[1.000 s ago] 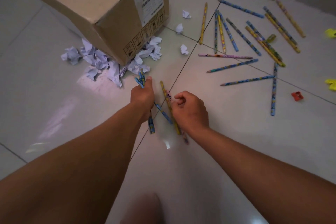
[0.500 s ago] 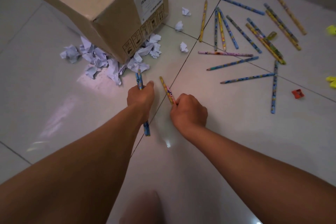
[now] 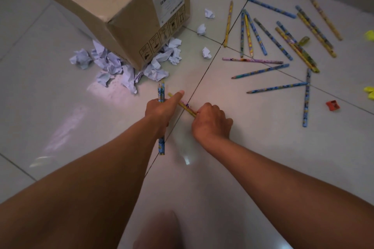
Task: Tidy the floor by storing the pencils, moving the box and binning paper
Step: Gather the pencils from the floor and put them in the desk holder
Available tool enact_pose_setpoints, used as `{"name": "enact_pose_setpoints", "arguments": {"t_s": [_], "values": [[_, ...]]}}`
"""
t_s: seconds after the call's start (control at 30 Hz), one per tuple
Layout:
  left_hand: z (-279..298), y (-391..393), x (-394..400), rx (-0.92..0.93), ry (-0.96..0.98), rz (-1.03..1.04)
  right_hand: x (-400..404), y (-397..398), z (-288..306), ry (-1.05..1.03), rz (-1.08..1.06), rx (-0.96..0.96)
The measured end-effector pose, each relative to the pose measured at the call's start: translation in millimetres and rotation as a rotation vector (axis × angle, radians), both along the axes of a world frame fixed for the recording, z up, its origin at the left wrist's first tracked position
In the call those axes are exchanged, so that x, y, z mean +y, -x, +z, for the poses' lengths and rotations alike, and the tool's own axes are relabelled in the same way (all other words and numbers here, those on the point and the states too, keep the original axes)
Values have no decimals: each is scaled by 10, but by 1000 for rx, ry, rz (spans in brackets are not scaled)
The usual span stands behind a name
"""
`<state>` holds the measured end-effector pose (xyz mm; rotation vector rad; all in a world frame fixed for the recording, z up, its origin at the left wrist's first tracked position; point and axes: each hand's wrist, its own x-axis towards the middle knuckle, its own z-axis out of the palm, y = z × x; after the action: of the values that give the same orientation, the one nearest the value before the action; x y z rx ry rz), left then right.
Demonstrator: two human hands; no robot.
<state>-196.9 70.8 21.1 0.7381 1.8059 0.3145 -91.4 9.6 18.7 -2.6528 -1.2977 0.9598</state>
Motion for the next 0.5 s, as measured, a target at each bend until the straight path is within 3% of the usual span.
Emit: {"name": "enact_pose_setpoints", "arguments": {"t_s": [0.1, 0.37, 0.5], "values": [[40, -24, -3, -8, -4, -16, -6, 0, 9, -142, -27, 40], [15, -84, 41, -42, -65, 21, 23, 224, 24, -471, -127, 455], [-40, 1, 73, 16, -73, 98, -36, 94, -18, -517, -131, 320]]}}
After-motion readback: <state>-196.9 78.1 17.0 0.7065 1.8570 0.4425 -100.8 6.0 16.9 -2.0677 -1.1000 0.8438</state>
